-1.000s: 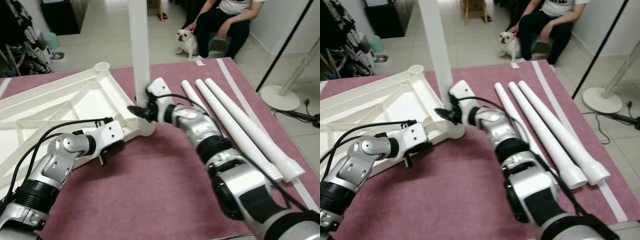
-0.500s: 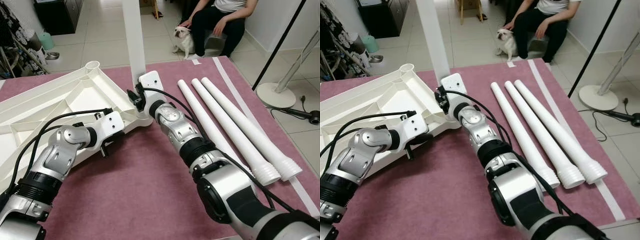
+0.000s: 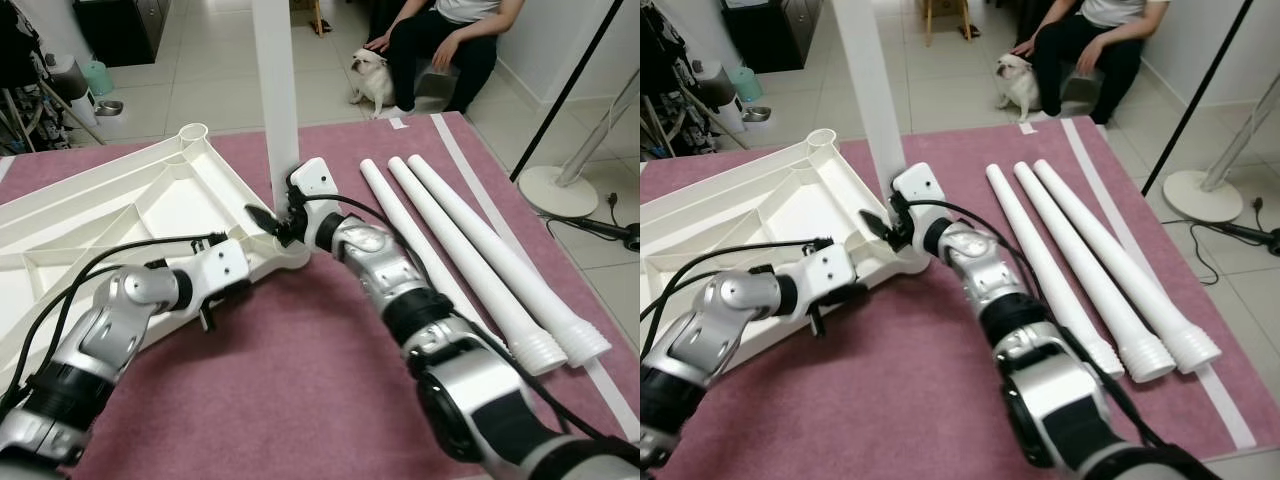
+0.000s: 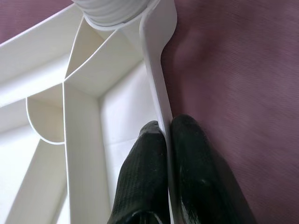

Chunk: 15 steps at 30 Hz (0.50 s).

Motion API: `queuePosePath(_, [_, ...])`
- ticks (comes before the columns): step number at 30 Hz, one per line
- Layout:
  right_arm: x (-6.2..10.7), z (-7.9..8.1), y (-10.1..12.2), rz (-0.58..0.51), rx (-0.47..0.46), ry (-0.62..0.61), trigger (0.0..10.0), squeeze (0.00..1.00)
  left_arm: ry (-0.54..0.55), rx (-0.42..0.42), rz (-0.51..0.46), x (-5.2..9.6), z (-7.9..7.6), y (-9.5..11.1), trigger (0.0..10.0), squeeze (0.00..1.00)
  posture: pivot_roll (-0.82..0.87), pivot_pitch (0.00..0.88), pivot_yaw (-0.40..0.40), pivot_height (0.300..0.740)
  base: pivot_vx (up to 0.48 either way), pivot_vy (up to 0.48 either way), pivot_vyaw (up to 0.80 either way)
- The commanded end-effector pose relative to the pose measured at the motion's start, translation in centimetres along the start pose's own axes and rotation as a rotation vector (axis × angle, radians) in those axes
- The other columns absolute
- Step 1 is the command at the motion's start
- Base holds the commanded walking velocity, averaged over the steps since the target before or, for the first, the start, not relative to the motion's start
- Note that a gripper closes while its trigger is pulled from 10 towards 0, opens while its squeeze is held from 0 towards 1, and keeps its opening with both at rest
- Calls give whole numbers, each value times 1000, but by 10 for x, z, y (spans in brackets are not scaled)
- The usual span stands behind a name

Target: Building children table

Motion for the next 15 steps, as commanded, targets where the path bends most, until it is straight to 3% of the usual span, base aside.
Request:
queuePosePath(1, [2, 12, 5, -18, 7, 168, 10000, 0, -145, -86, -19, 1, -18, 9, 10000, 0, 91, 1, 63, 740, 0, 0, 0])
queuePosePath(5, [12, 9, 4, 2, 15, 240, 10000, 0, -146, -77, -21, 3, -19, 8, 10000, 0, 97, 0, 59, 740, 0, 0, 0])
queuePosePath(6, [14, 8, 4, 6, 15, 244, 1176, 0, -141, -74, -23, 4, -19, 9, 10000, 0, 99, 0, 56, 740, 0, 0, 0])
queuePosePath(8, [15, 7, 4, 7, 15, 247, 1176, 0, -138, -72, -24, 4, -18, 9, 10000, 0, 99, 0, 56, 740, 0, 0, 0])
queuePosePath(9, [15, 8, 4, 3, 6, 258, 0, 0, -131, -70, -26, 4, -17, 9, 10000, 0, 104, 0, 53, 740, 0, 0, 0])
queuePosePath(15, [14, 13, 2, 3, -32, 262, 0, 0, -107, -68, -45, 4, -13, 15, 10000, 0, 104, 0, 53, 740, 0, 0, 0])
Point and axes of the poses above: a point about 5 cm out from each wrist's last joint towards the gripper, its own x axis pointing back from the gripper into the wrist, its own y axis along the axis of the wrist's last joint, z = x × y, the point moved 3 cm from there along -x, pointing out of the wrist towards the gripper, and after that the axes turned 6 degrees about x, right-handed, at the moved point
